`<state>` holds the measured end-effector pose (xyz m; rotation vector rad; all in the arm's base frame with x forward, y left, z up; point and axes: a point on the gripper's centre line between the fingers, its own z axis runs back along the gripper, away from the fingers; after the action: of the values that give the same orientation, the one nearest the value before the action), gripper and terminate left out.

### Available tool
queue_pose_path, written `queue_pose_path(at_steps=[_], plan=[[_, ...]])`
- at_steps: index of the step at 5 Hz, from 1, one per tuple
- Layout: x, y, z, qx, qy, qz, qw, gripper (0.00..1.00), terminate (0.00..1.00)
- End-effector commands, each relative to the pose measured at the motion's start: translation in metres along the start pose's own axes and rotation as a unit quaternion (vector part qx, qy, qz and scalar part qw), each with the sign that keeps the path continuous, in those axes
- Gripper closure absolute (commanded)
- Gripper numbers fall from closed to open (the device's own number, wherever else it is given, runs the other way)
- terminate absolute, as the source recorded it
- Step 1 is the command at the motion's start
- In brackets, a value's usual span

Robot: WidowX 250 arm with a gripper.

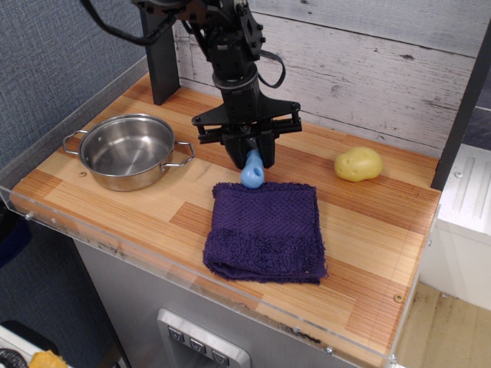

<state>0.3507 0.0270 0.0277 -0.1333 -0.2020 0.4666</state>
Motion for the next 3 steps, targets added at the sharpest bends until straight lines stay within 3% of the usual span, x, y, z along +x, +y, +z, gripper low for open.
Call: queue_pose_path(at_steps=[1,2,3], plan=[[0.0099,-0.0083,-0.0022,-0.002,-0.016,0.001,0.9999,1.0,0.0],[0.0085,-0.0077,-0.0063,-0.002,-0.015,0.004,0.9999,1.0,0.0],[0.0051,-0.006,-0.0076,-0.004,0.003,0.012,0.9999,0.0,0.0]])
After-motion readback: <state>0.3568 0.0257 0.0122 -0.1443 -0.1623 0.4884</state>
